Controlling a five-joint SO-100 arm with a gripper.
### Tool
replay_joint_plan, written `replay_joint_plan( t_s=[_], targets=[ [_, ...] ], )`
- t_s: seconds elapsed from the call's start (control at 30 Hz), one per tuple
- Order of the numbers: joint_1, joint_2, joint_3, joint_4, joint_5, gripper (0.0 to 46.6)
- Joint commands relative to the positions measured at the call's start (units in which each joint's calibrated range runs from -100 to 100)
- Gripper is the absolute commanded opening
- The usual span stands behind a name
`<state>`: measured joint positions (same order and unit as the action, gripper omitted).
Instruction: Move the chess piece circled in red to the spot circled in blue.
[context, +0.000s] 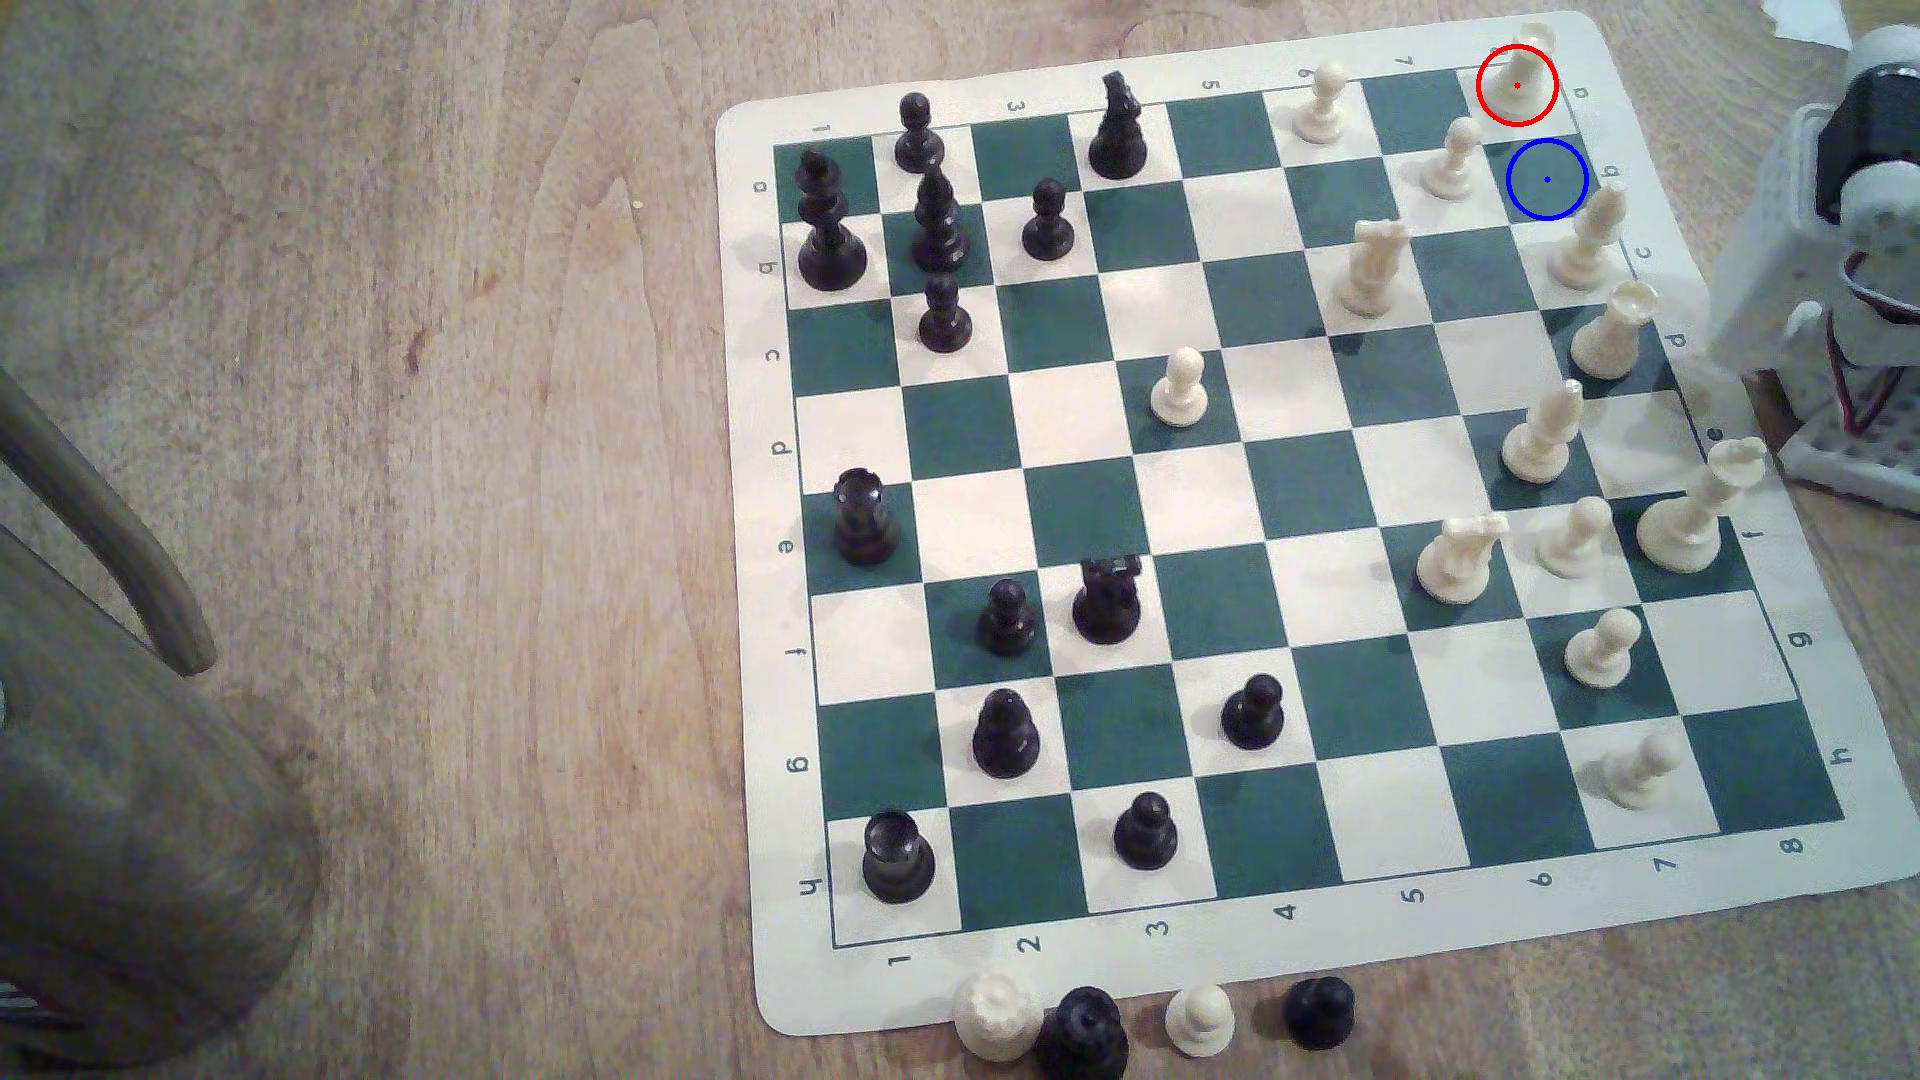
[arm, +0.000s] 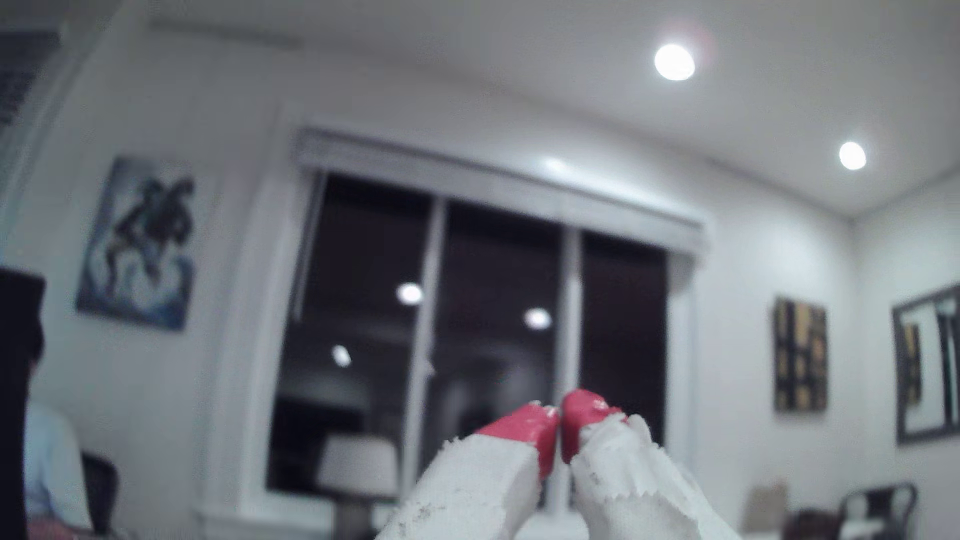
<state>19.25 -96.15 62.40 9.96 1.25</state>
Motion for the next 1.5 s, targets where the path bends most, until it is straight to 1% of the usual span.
replay_joint_plan(
  t_s=[0.0, 0.03, 0.07, 0.13, 0.17, 0.23, 0.3, 0.33, 0.37, 0.4, 0.43, 0.47, 0.5, 0.53, 0.57, 0.67, 0.8, 0.83, 0.9, 0.93, 0.97, 1.0, 1.1, 1.17, 1.33, 1.37, 1.4, 1.47],
  targets=[
    [2.6, 0.4, -3.8, 9.8, -0.2, 0.2],
    [2.6, 0.4, -3.8, 10.4, -0.2, 0.2],
    [3.2, 0.4, -4.7, 15.6, -0.2, 0.2],
    [6.3, 0.3, -6.3, 22.7, -0.4, 0.2],
    [8.0, 0.2, -7.3, 27.1, -1.0, 1.0],
    [10.4, 0.1, -8.7, 34.1, -1.4, 3.2],
    [11.8, 0.1, -9.3, 36.4, -1.5, 2.1],
    [12.9, 0.1, -9.8, 37.6, -1.8, 1.9],
    [14.5, 0.0, -10.5, 41.1, -2.7, 1.9],
    [15.3, -0.2, -10.6, 43.8, -2.7, 1.5],
    [15.3, -0.2, -11.2, 46.6, -2.9, 2.2],
    [15.6, -0.2, -11.8, 48.8, -4.9, 6.2],
    [17.1, -0.6, -12.2, 50.2, -8.6, 12.2],
    [18.6, -1.6, -11.1, 50.3, -10.4, 15.3],
    [18.7, -1.6, -10.8, 50.7, -10.6, 15.8],
    [18.7, -1.6, -11.1, 50.8, -12.1, 15.0],
    [18.9, -1.7, -9.8, 50.0, -11.9, 15.6],
    [18.9, -1.7, -8.8, 50.7, -10.0, 12.9],
    [18.9, -1.7, -8.0, 52.3, -7.4, 8.8],
    [18.9, -1.7, -7.8, 53.7, -6.3, 5.5],
    [19.2, -1.8, -7.4, 55.3, -4.9, 4.0],
    [19.4, -1.7, -7.3, 56.2, -4.5, 2.7],
    [19.9, 1.3, -7.4, 58.8, -3.3, 1.7],
    [20.6, 4.5, -7.4, 59.2, -2.9, 2.3],
    [22.9, 18.2, -9.8, 59.2, -3.4, 6.6],
    [23.1, 20.4, -10.4, 59.2, -3.6, 7.6],
    [23.7, 25.8, -12.5, 59.7, -4.0, 10.6],
    [24.3, 31.4, -15.6, 60.6, -4.4, 12.2]
  ],
)
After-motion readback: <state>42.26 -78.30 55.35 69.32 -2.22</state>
